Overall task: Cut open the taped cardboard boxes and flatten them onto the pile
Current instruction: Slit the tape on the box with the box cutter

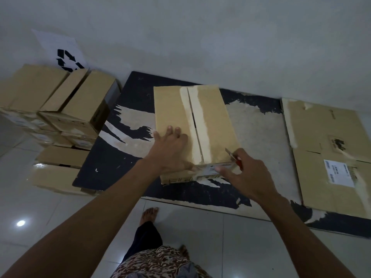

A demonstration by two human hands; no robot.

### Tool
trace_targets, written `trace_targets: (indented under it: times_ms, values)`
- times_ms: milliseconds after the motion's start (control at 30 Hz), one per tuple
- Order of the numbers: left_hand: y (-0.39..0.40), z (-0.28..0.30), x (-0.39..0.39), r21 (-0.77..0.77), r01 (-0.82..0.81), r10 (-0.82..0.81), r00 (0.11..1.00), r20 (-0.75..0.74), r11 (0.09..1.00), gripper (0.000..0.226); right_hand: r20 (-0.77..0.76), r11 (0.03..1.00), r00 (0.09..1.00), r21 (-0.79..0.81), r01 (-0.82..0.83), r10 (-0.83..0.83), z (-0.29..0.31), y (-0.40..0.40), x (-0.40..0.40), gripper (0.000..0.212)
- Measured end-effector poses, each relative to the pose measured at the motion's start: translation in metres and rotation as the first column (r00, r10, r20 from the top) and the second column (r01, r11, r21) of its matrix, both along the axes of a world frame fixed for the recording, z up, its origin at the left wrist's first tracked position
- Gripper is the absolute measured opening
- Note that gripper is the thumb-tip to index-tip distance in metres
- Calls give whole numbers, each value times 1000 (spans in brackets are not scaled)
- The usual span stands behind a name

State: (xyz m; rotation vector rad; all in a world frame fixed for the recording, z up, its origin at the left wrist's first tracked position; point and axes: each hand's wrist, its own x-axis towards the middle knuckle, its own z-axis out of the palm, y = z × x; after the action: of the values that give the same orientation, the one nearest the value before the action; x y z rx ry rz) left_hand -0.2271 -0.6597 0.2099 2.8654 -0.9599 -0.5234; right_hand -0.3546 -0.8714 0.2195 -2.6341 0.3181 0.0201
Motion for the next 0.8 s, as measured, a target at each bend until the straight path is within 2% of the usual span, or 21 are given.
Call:
trace_targets:
  times_ms: [67, 133, 200, 333, 467, 567, 700, 800]
  values:
    - [4, 0, 2, 3, 52, -52, 999, 5, 999, 103, 19, 1000, 1000, 1, 6, -6, -2, 6, 12, 62]
    - [11, 0, 1, 8, 94, -94, 995, 25, 996, 108, -35, 1000, 999, -21, 8, -9, -2, 8, 24, 89]
    - [15, 1, -4, -21, 129, -128, 991, 47, 991, 108, -83, 993, 997, -121, -4, -6, -2, 10, 34, 105]
    - [14, 2, -16, -17, 160, -158, 982, 100, 987, 90, -123, 969, 991, -236, -78, 50, 0, 2, 45, 97]
    - [0, 5, -22, 93, 152, -162, 981, 105, 984, 78, -178, 955, 975, -240, -177, 136, 0, -10, 49, 82]
    - [-4, 5, -25, 125, 133, -145, 985, 95, 983, 69, -158, 909, 960, -318, -271, 231, -3, -16, 44, 76]
    - [0, 3, -26, 149, 134, -148, 985, 85, 980, 78, -120, 870, 953, -388, -304, 280, -10, -15, 39, 81]
    - [2, 0, -26, 165, 143, -156, 986, 65, 976, 82, -66, 885, 963, -382, -267, 262, -18, -10, 35, 83]
